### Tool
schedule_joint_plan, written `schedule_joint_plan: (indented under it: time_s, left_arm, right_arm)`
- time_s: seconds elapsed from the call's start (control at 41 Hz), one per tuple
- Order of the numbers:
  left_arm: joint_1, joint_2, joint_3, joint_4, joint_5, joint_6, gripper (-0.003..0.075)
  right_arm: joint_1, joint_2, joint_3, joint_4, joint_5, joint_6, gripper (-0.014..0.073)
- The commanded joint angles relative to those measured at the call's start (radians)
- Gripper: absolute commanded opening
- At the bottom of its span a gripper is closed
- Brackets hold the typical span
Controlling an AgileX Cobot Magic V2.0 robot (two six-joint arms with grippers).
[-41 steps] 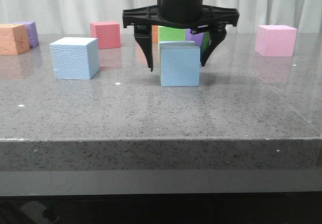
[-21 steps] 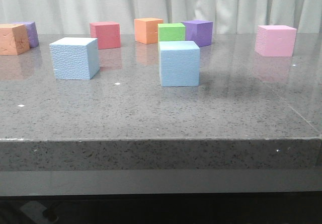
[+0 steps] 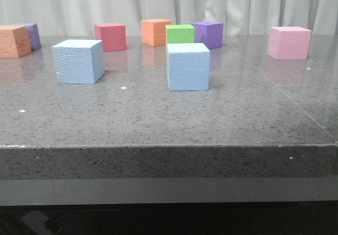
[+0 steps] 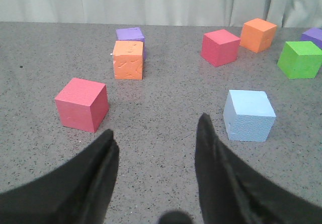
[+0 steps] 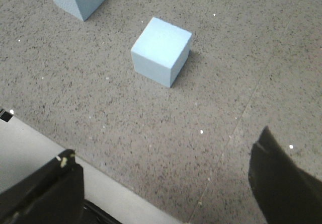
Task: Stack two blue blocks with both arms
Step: 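Move the left gripper toward the other light blue cube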
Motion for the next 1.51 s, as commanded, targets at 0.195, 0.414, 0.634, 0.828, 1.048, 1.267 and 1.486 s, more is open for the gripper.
schedule_joint_plan:
  time_s: [0.195, 0.414, 0.634, 0.828, 1.048, 1.267, 1.486]
  left_arm:
    - [-0.007, 0.012, -0.034, -0.005, -0.077, -0.007, 0.0344]
    - [-0.007, 0.012, -0.034, -0.005, -0.079, -0.007, 0.0344]
    - [-0.007, 0.013, -0.034, -0.005, -0.079, -0.007, 0.0344]
    - [-0.007, 0.014, -0.028, -0.005, -0.106, -0.007, 0.0344]
    - [-0.047, 0.059, -0.023, -0.005, -0.104, -0.007, 0.0470]
    - [-0.159, 0.136, -0.027, -0.005, -0.138, 0.002, 0.0600]
    - [-0.255, 0.276, -0.053, 0.000, -0.230, 0.005, 0.0599]
  right_arm:
    - [-0.006, -0.224, 0.220, -0.006, -0.161, -0.092, 0.0664]
    - [-0.006, -0.302, 0.288, -0.006, -0.180, -0.094, 0.0664]
    - [-0.006, -0.307, 0.288, -0.013, -0.138, -0.094, 0.0664]
    - [-0.006, -0.307, 0.288, -0.007, -0.121, -0.093, 0.0664]
    - [-0.006, -0.307, 0.288, -0.001, -0.121, -0.093, 0.0664]
    - [-0.006, -0.307, 0.288, -0.001, -0.121, -0.093, 0.0664]
    - [-0.006, -0.307, 0.288, -0.001, -0.121, -0.093, 0.0664]
